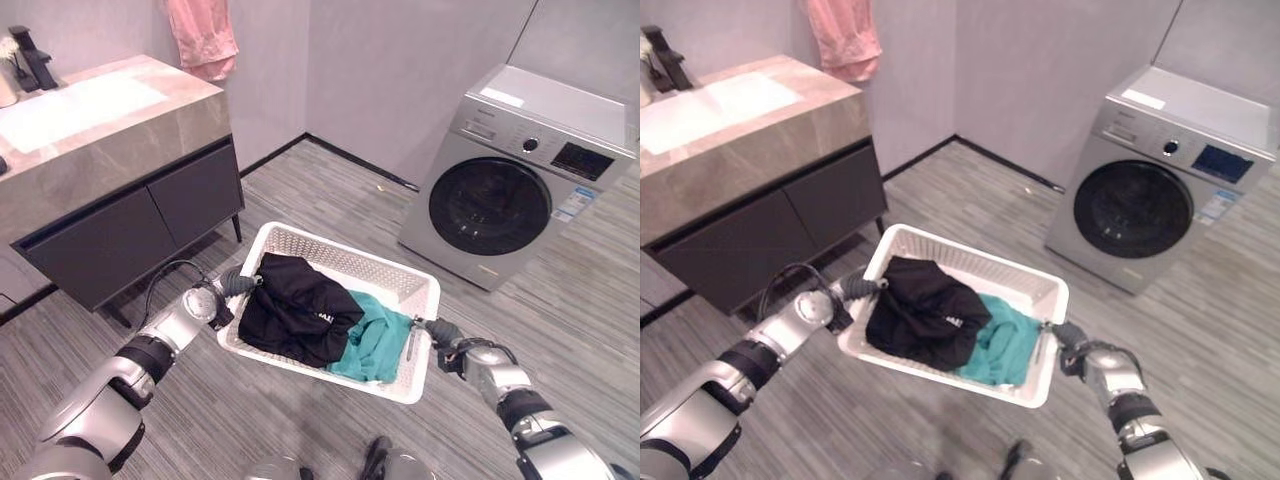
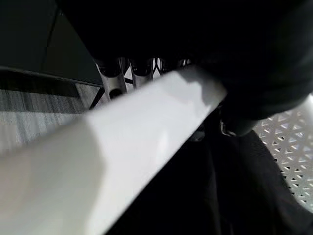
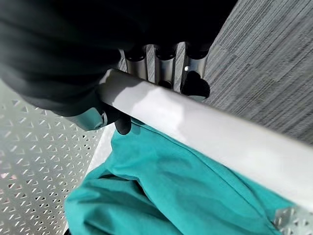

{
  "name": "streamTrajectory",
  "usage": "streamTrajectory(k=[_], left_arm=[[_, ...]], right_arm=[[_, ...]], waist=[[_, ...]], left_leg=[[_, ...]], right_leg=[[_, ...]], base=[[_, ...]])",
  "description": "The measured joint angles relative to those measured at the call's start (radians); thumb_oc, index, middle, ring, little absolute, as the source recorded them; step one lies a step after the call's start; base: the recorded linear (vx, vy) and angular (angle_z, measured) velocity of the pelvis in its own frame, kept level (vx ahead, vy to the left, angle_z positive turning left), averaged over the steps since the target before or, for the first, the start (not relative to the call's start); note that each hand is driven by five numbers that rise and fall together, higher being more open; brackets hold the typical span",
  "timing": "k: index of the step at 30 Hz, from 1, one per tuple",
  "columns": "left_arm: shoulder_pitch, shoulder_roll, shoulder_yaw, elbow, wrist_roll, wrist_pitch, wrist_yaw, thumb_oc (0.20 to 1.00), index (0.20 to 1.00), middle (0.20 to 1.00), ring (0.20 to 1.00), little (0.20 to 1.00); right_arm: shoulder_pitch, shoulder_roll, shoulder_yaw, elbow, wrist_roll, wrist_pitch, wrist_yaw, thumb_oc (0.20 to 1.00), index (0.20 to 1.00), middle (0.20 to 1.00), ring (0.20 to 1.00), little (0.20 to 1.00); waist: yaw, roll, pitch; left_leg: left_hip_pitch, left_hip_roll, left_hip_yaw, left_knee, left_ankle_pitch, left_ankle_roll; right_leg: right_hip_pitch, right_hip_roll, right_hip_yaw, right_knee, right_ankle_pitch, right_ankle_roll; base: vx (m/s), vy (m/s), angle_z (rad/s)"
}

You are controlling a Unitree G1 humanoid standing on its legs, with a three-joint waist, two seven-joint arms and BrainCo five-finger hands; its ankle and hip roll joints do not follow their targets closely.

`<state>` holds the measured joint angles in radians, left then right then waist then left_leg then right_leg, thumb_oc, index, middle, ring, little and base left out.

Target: Grab the laundry basket,head to the washer,open it,put in the laundry and shut it.

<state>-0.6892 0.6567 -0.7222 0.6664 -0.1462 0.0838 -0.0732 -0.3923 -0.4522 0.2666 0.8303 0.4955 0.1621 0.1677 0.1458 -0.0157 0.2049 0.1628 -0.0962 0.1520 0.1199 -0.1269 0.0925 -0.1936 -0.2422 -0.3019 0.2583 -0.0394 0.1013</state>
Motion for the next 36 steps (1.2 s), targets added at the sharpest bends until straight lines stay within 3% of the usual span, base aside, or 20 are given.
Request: streamTrajectory(k=[2, 4, 7, 9, 10, 11, 12, 14, 15, 16, 18, 20, 21, 23, 26, 29, 30, 33, 34, 36], left_arm=[[-0.023, -0.001, 0.0, 0.005, 0.001, -0.003, 0.005, 0.2, 0.2, 0.2, 0.2, 0.2], [-0.031, -0.003, -0.003, 0.013, 0.009, -0.006, 0.005, 0.2, 0.2, 0.2, 0.2, 0.2], [-0.028, -0.025, 0.0, 0.023, 0.011, -0.017, 0.007, 0.2, 0.2, 0.2, 0.2, 0.2], [-0.022, -0.04, 0.002, 0.025, 0.014, -0.016, 0.011, 0.2, 0.2, 0.2, 0.2, 0.2], [-0.018, -0.039, 0.0, 0.024, 0.018, -0.015, 0.008, 0.2, 0.2, 0.2, 0.2, 0.2], [-0.016, -0.033, -0.005, 0.022, 0.017, -0.014, 0.007, 0.2, 0.2, 0.2, 0.2, 0.2], [-0.02, -0.034, 0.002, 0.009, 0.016, -0.019, 0.009, 0.2, 0.2, 0.2, 0.2, 0.2], [-0.017, -0.024, 0.005, 0.0, 0.012, -0.017, 0.013, 0.2, 0.2, 0.2, 0.2, 0.2], [-0.014, -0.025, 0.002, 0.001, 0.008, -0.014, 0.012, 0.2, 0.2, 0.2, 0.2, 0.2], [-0.008, -0.025, 0.002, 0.002, 0.008, -0.015, 0.011, 0.2, 0.2, 0.2, 0.2, 0.2], [0.006, -0.029, 0.003, 0.006, 0.007, -0.014, 0.008, 0.2, 0.2, 0.2, 0.2, 0.2], [-0.003, -0.046, -0.002, 0.008, 0.008, -0.017, 0.011, 0.2, 0.2, 0.2, 0.2, 0.2], [-0.009, -0.066, 0.005, 0.009, 0.008, -0.017, 0.013, 0.2, 0.2, 0.2, 0.2, 0.2], [-0.011, -0.075, -0.002, 0.019, 0.009, -0.019, 0.012, 0.2, 0.2, 0.2, 0.2, 0.2], [-0.012, -0.065, -0.002, 0.026, 0.008, -0.017, 0.012, 0.2, 0.2, 0.2, 0.2, 0.2], [-0.012, -0.03, 0.001, 0.029, 0.007, -0.018, 0.012, 0.2, 0.2, 0.2, 0.2, 0.2], [-0.012, -0.029, 0.001, 0.03, 0.007, -0.02, 0.011, 0.2, 0.2, 0.2, 0.2, 0.2], [-0.017, -0.017, -0.005, 0.032, 0.006, -0.022, 0.011, 0.2, 0.2, 0.2, 0.2, 0.2], [-0.004, -0.009, -0.02, 0.034, 0.007, -0.017, 0.011, 0.2, 0.2, 0.2, 0.2, 0.2], [0.0, -0.008, -0.028, 0.013, 0.008, -0.021, 0.009, 0.2, 0.2, 0.2, 0.2, 0.2]], right_arm=[[-0.002, -0.001, -0.009, -0.009, 0.0, -0.001, 0.0, 0.2, 0.2, 0.2, 0.2, 0.2], [0.001, -0.004, -0.009, -0.017, 0.0, -0.001, 0.0, 0.2, 0.2, 0.2, 0.2, 0.2], [0.033, -0.017, -0.009, -0.04, 0.003, -0.007, -0.001, 0.2, 0.2, 0.2, 0.2, 0.2], [0.041, -0.023, -0.01, -0.037, 0.004, -0.01, -0.013, 0.2, 0.2, 0.2, 0.2, 0.2], [0.046, -0.026, -0.009, -0.044, 0.008, -0.01, -0.012, 0.2, 0.2, 0.2, 0.2, 0.2], [0.042, -0.029, -0.009, -0.051, 0.01, -0.01, -0.013, 0.2, 0.2, 0.2, 0.2, 0.2], [0.065, -0.049, -0.006, -0.082, 0.011, -0.031, -0.014, 0.2, 0.2, 0.2, 0.2, 0.2], [0.078, -0.05, 0.0, -0.104, 0.011, -0.032, -0.016, 0.2, 0.2, 0.2, 0.2, 0.2], [0.079, -0.051, 0.001, -0.118, 0.011, -0.031, -0.026, 0.2, 0.2, 0.2, 0.2, 0.2], [0.071, -0.054, 0.0, -0.118, 0.01, -0.03, -0.034, 0.2, 0.2, 0.2, 0.2, 0.2], [0.063, -0.062, 0.0, -0.118, 0.01, -0.031, -0.033, 0.2, 0.2, 0.2, 0.2, 0.2], [0.091, -0.061, -0.006, -0.121, 0.011, -0.031, -0.039, 0.2, 0.2, 0.2, 0.2, 0.2], [0.098, -0.071, -0.008, -0.119, 0.011, -0.03, -0.043, 0.2, 0.2, 0.2, 0.2, 0.2], [0.079, -0.082, -0.008, -0.092, 0.012, -0.037, -0.042, 0.2, 0.2, 0.2, 0.2, 0.2], [0.054, -0.072, 0.022, -0.061, 0.015, -0.04, -0.037, 0.2, 0.2, 0.2, 0.2, 0.2], [-0.006, -0.061, 0.038, -0.043, 0.032, -0.042, -0.034, 0.2, 0.2, 0.2, 0.2, 0.2], [-0.014, -0.055, 0.038, -0.03, 0.032, -0.042, -0.034, 0.2, 0.2, 0.2, 0.2, 0.2], [-0.024, -0.029, 0.023, -0.002, 0.032, -0.049, -0.033, 0.2, 0.2, 0.2, 0.2, 0.2], [0.013, -0.008, 0.017, -0.018, 0.031, -0.052, -0.033, 0.2, 0.2, 0.2, 0.2, 0.2], [0.049, -0.007, 0.001, -0.034, 0.03, -0.053, -0.032, 0.2, 0.2, 0.2, 0.2, 0.2]], waist=[[-0.001, -0.001, 0.0], [-0.003, -0.001, -0.001], [-0.027, -0.019, -0.011], [-0.022, -0.026, -0.011], [-0.014, -0.053, -0.012], [-0.009, -0.052, -0.012], [-0.019, -0.035, -0.023], [-0.022, -0.058, -0.009], [-0.04, -0.083, 0.01], [-0.04, -0.101, 0.02], [-0.053, -0.089, 0.037], [-0.06, -0.093, 0.048], [-0.056, -0.085, 0.054], [-0.035, -0.035, 0.069], [0.007, -0.024, 0.067], [0.036, -0.027, 0.064], [0.047, -0.038, 0.056], [0.056, -0.044, 0.051], [0.052, -0.059, 0.049], [0.022, -0.052, 0.043]], left_leg=[[0.027, 0.0, -0.002, -0.022, -0.012, -0.02], [0.049, 0.008, -0.003, -0.02, -0.028, -0.047], [0.085, 0.07, -0.062, 0.013, -0.065, -0.104], [0.067, 0.112, -0.062, 0.089, -0.067, -0.115], [-0.106, 0.175, -0.045, 0.465, -0.047, -0.092], [-0.181, 0.212, -0.065, 0.617, -0.023, -0.056], [-0.289, 0.263, -0.159, 0.809, 0.111, -0.022], [-0.366, 0.332, -0.154, 0.924, 0.29, -0.031], [-0.418, 0.296, -0.167, 0.942, 0.143, -0.045], [-0.429, 0.229, -0.206, 0.884, 0.068, -0.096], [-0.469, 0.145, -0.206, 0.711, 0.023, -0.122], [-0.484, 0.148, -0.105, 0.484, 0.016, -0.136], [-0.48, 0.155, -0.056, 0.275, 0.032, -0.148], [-0.501, 0.117, -0.129, 0.003, 0.112, -0.151], [-0.542, 0.086, -0.144, -0.007, 0.169, -0.142], [-0.511, 0.069, -0.08, 0.057, 0.204, -0.085], [-0.463, 0.042, -0.055, 0.069, 0.198, -0.063], [-0.326, 0.016, -0.14, -0.003, 0.228, 0.035], [-0.247, 0.028, -0.138, -0.017, 0.221, 0.09], [-0.186, 0.02, -0.136, -0.022, 0.186, 0.095]], right_leg=[[0.002, 0.003, 0.014, -0.07, 0.045, 0.019], [0.015, 0.018, 0.025, -0.086, 0.061, -0.004], [0.111, 0.112, 0.077, -0.146, 0.144, -0.063], [0.129, 0.153, 0.055, -0.129, 0.119, -0.103], [0.152, 0.197, 0.037, -0.13, 0.094, -0.159], [0.181, 0.224, 0.048, -0.15, 0.077, -0.177], [0.196, 0.31, 0.044, -0.142, 0.042, -0.231], [0.229, 0.346, 0.045, -0.17, 0.04, -0.258], [0.25, 0.358, 0.051, -0.18, 0.029, -0.272], [0.252, 0.342, 0.064, -0.184, 0.031, -0.269], [0.286, 0.35, 0.073, -0.213, 0.037, -0.261], [0.34, 0.352, 0.057, -0.275, -0.004, -0.203], [0.347, 0.35, 0.025, -0.284, -0.004, -0.189], [0.368, 0.388, 0.033, -0.273, -0.038, -0.141], [0.386, 0.419, 0.064, -0.27, -0.037, -0.154], [0.424, 0.45, 0.111, -0.305, -0.047, -0.14], [0.44, 0.454, 0.134, -0.306, -0.071, -0.108], [0.429, 0.484, 0.141, -0.18, -0.09, -0.089], [0.352, 0.402, 0.057, 0.169, -0.194, -0.024], [0.286, 0.266, -0.011, 0.415, -0.196, 0.019]], base=[[0.23, -0.33, -0.07], [0.23, -0.358, -0.04], [0.23, -0.444, 0.29], [0.1, -0.443, 0.13], [0.03, -0.406, -0.12], [0.07, -0.487, -0.26], [0.09, -0.398, -0.4], [0.05, -0.141, -0.19], [0.05, -0.008, -0.08], [0.08, -0.008, -0.35], [0.23, -0.025, -0.42], [0.24, 0.016, 0.18], [0.27, 0.027, 0.25], [0.26, 0.014, -0.01], [0.24, 0.031, -0.24], [0.41, 0.096, -0.52], [0.44, 0.122, -0.3], [0.36, 0.169, -0.41], [0.39, 0.368, -0.26], [0.15, 0.22, -0.02]])
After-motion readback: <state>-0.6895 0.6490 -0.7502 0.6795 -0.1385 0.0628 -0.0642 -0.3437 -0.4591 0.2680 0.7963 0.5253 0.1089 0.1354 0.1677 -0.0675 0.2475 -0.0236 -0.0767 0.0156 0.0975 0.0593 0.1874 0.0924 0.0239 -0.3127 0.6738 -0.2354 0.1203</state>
